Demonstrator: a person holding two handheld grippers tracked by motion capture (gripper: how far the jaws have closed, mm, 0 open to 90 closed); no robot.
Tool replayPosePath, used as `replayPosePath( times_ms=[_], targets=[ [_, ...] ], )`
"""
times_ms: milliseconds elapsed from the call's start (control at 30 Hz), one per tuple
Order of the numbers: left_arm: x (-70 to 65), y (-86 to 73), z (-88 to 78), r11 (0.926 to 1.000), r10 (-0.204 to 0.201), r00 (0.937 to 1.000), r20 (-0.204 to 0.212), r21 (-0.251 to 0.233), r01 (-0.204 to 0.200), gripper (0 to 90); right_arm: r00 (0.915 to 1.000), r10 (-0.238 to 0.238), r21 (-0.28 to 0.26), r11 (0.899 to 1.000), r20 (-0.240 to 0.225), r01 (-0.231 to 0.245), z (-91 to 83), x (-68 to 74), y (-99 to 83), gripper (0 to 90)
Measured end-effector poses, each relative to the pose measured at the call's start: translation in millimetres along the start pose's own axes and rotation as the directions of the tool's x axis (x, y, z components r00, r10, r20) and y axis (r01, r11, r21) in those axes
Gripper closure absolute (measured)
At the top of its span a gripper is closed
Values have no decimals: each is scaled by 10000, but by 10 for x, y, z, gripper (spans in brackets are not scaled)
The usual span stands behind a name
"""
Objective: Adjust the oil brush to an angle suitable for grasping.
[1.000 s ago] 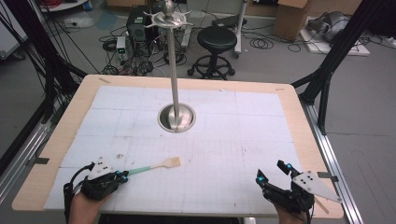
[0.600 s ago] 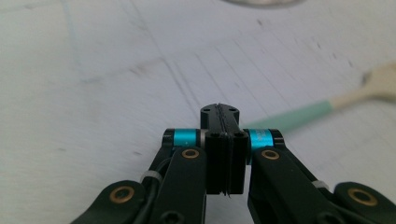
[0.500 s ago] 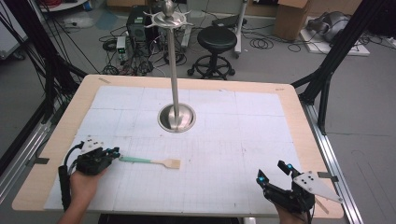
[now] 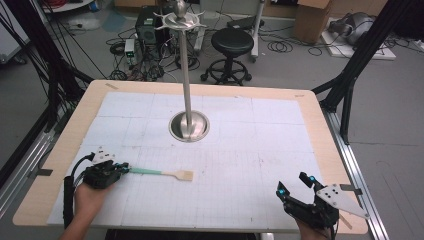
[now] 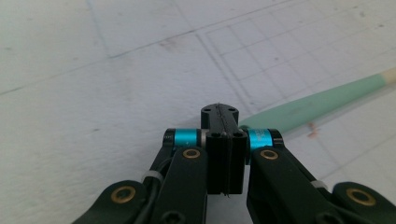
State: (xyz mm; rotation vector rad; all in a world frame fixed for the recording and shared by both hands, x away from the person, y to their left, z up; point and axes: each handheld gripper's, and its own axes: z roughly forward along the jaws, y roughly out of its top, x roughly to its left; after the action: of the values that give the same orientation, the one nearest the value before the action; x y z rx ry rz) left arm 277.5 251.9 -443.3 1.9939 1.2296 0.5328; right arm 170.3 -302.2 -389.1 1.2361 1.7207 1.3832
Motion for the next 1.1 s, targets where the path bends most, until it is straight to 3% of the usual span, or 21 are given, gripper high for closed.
replayPosePath(
  times_ms=[200, 467, 733, 1100],
  targets=[
    [-185, 61, 87, 9999, 101, 9998, 194, -71, -100, 895, 10000, 46, 73, 10000, -6, -46, 4, -6, -8, 208],
    [-597, 208, 284, 9984, 553, 9959, 721, -148, -543, 895, 10000, 60, 97, 9999, 29, -60, 7, -24, -20, 208],
    [-974, 347, 466, 9948, 1015, 9877, 1187, -201, -998, 895, 9998, 160, 78, 9998, 123, -161, -8, -51, -29, 208],
    [-1368, 470, 630, 9883, 1523, 9751, 1612, -350, -1486, 894, 9997, 199, 163, 9997, 140, -202, -3, -76, -44, 208]
  ],
)
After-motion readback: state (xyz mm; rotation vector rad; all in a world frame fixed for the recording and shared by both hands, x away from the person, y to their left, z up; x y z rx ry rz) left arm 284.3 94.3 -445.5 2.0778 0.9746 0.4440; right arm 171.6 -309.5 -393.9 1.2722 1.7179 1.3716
